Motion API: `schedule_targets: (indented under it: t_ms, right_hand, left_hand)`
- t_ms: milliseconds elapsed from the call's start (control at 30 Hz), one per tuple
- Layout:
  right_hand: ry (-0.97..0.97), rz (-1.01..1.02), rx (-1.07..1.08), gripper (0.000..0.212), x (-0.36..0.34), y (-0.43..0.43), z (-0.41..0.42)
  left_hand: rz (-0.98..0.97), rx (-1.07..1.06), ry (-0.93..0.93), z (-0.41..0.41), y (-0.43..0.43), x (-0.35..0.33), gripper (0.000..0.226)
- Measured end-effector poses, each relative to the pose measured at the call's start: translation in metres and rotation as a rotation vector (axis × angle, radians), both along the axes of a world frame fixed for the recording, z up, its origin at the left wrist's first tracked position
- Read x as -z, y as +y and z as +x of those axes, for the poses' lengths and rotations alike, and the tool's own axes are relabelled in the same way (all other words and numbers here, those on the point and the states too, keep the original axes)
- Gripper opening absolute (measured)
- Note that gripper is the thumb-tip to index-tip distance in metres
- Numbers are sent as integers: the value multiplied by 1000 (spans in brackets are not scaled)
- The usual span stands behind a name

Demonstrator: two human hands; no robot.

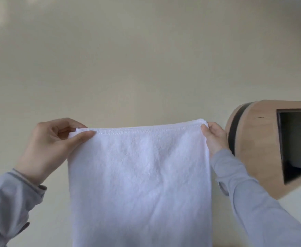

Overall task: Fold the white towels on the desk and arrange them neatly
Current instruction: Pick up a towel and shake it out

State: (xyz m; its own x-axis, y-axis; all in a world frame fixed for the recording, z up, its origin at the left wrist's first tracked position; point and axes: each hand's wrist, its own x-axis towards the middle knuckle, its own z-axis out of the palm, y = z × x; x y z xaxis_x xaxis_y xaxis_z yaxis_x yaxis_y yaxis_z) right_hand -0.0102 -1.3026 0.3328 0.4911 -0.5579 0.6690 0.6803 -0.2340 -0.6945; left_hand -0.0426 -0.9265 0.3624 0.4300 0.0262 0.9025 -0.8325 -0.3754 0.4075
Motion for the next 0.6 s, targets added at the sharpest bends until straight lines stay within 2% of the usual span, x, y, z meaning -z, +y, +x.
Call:
schedule_targets:
  t_ms: [133, 300, 433, 600]
  right_hand:
    - [46, -70, 43, 28, -31, -30, -1]
    - [107, -160, 43, 21, -39, -8, 29]
    - [216, -206, -19, 14, 14, 36, 71]
    - [374, -263, -170, 9, 132, 107, 118]
  left_hand:
    - [-16, 11, 8, -15, -37, 13, 9]
    - [-17, -24, 101, -24, -38, 68, 15]
    - [-40, -56, 321, -23, -14, 144, 16]
    - [-66, -166, 597, -39, 30, 248, 14]
